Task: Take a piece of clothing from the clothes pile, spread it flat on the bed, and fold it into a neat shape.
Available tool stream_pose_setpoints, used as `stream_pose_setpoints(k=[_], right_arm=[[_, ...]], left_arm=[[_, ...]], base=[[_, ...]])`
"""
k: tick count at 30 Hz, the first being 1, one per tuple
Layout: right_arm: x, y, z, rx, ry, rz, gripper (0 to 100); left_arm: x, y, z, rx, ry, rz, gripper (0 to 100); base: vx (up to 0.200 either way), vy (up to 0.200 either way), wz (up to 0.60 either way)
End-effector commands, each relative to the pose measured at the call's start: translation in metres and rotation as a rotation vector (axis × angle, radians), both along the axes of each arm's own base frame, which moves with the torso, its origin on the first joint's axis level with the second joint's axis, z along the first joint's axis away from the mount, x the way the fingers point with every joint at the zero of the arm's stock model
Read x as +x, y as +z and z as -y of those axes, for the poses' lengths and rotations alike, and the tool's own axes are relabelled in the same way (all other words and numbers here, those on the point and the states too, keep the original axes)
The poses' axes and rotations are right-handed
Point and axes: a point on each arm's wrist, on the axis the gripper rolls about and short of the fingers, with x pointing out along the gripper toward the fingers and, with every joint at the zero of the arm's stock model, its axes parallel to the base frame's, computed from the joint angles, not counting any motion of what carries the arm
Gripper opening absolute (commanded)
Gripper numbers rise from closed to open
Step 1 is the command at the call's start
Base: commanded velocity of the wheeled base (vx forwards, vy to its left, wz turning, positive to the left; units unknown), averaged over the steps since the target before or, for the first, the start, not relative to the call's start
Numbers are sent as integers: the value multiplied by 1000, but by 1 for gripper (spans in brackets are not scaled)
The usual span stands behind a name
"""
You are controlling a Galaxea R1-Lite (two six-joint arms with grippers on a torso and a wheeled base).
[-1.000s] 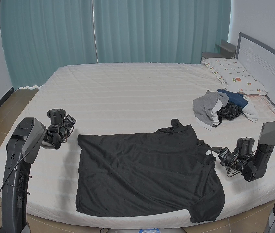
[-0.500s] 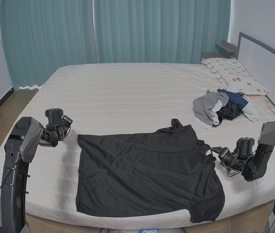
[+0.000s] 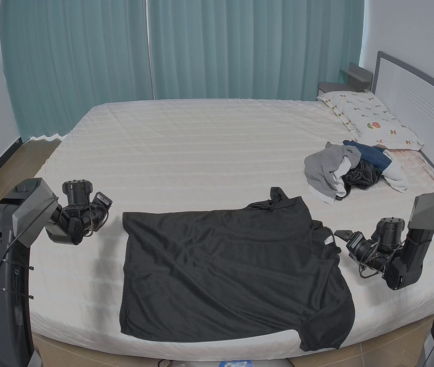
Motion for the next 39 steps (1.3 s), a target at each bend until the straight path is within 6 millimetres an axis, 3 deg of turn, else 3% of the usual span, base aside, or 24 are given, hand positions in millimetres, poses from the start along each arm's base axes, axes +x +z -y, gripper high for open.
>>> stream_pose_setpoints(k=[1,4,9,10,11,16,20,26,39], right_arm=[[-23,17,0,-12,14,53,100],[-25,24,-1,-38,28,68,100],[-38,30,-6,-57,56,46,100],[-38,30,-6,-57,56,46,100],[-50,31,-5,-55,56,20,100],[-71,25,-6,-44,57,-45,100],[-79,13,-6,-31,77,-64,100],[-82,-7,-9,-16,98,-123,100],[-81,-9,-9,3,103,-130,100]], left_arm=[[-41,38,20,-52,-130,79,0],[-53,35,34,-51,-158,41,0],[-102,27,47,-62,-194,-60,0],[-102,27,47,-62,-194,-60,0],[-121,23,55,-61,-219,-88,0],[-164,13,74,-56,-277,-115,0],[-188,6,78,-56,-299,-156,0],[-199,2,77,-47,-305,-175,0],[-211,-18,78,98,-400,-245,0]], base=[[0,0,0],[0,0,0],[0,0,0],[0,0,0],[-200,0,0],[-200,0,0],[-200,0,0],[-167,0,0],[0,0,0]])
